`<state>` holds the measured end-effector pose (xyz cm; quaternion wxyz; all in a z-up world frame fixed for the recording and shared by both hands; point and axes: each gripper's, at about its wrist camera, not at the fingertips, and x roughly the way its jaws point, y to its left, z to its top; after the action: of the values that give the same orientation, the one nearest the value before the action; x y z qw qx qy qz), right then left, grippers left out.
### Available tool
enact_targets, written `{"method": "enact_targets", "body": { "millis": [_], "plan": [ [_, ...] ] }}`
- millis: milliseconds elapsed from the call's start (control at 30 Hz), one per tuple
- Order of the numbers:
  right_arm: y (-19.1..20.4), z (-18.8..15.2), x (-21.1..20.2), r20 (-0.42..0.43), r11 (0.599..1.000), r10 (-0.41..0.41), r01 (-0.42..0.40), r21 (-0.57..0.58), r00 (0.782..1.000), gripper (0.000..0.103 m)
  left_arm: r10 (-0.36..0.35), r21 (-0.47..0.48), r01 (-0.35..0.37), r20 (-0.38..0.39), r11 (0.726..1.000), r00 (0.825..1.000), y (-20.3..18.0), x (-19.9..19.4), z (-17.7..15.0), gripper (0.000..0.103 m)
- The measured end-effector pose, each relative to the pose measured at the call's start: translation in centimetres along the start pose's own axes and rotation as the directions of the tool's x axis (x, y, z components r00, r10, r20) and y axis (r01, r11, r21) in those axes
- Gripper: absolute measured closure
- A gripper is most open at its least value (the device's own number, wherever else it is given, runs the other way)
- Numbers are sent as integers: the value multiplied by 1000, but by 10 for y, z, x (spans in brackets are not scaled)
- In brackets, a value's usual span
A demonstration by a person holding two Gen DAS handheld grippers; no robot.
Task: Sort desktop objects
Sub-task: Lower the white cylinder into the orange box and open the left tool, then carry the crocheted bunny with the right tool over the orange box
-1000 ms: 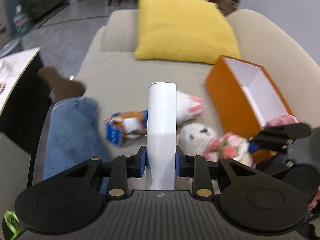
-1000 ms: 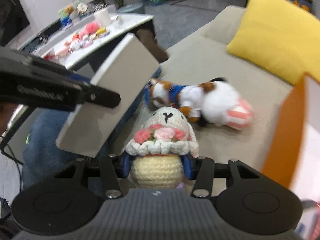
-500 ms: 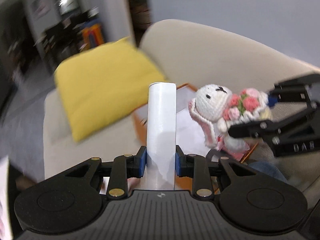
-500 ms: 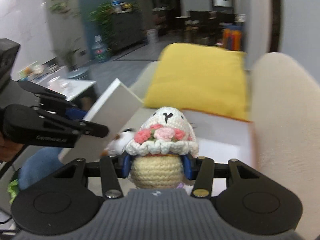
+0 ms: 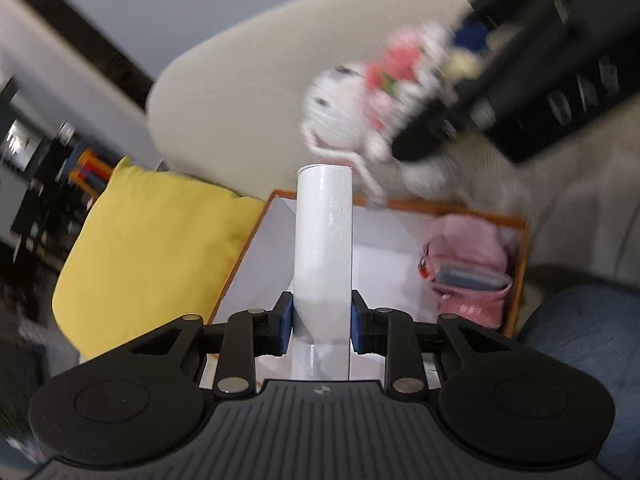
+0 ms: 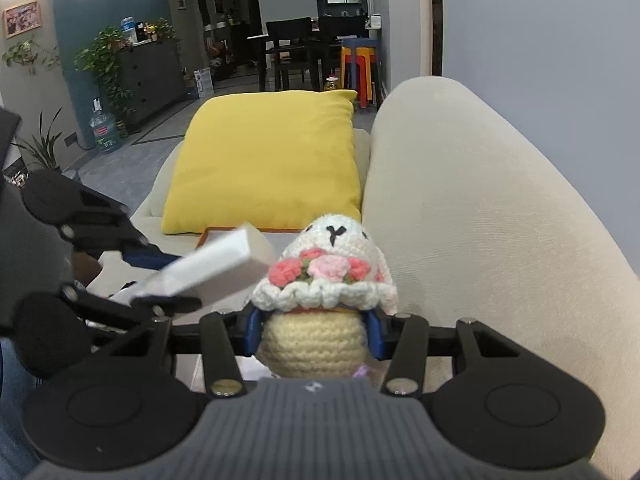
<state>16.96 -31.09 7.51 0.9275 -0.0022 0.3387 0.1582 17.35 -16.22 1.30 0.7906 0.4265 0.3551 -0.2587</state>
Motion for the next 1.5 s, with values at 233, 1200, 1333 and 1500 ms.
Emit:
{"method": "enact_targets", "body": {
  "millis": [233,1200,1333,1500],
  "plan": [
    [-17,3,27,-24,1000,15,-14,24,1000,52,-38,136,50,-87,989,995,-9,63,4,71],
    [-24,-9,78,-94,999,12,-8,47,996,52,-291,114,317,-196,942,936,0,156,-36,69],
    [-25,-9,77,-93,999,11,-6,47,996,52,-341,63,358,-188,932,921,16,157,-38,79],
    [-24,-9,79,-96,999,12,-7,45,995,52,-373,49,387,-176,921,911,22,156,-41,80]
  ]
}}
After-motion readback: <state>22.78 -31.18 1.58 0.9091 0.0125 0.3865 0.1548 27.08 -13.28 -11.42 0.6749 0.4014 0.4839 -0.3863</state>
